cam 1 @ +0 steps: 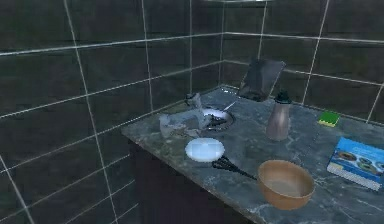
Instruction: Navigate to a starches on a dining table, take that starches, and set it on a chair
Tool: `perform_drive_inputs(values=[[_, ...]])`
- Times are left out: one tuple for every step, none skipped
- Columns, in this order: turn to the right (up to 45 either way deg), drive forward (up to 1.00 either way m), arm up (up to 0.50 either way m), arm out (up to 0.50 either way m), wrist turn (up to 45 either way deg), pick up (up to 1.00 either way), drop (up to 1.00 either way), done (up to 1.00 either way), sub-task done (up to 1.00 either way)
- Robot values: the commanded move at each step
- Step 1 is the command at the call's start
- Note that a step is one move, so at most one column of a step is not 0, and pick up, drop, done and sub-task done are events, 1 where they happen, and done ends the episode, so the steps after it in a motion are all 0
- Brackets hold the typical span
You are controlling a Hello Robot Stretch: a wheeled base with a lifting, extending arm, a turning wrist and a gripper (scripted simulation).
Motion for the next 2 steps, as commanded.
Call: perform_drive_inputs(values=[[42.0, 0.0, 0.0, 0.0, 0.0, 0.0, 0.0, 0.0, 0.0], [-45.0, 0.0, 0.0, 0.0, 0.0, 0.0, 0.0, 0.0, 0.0]])
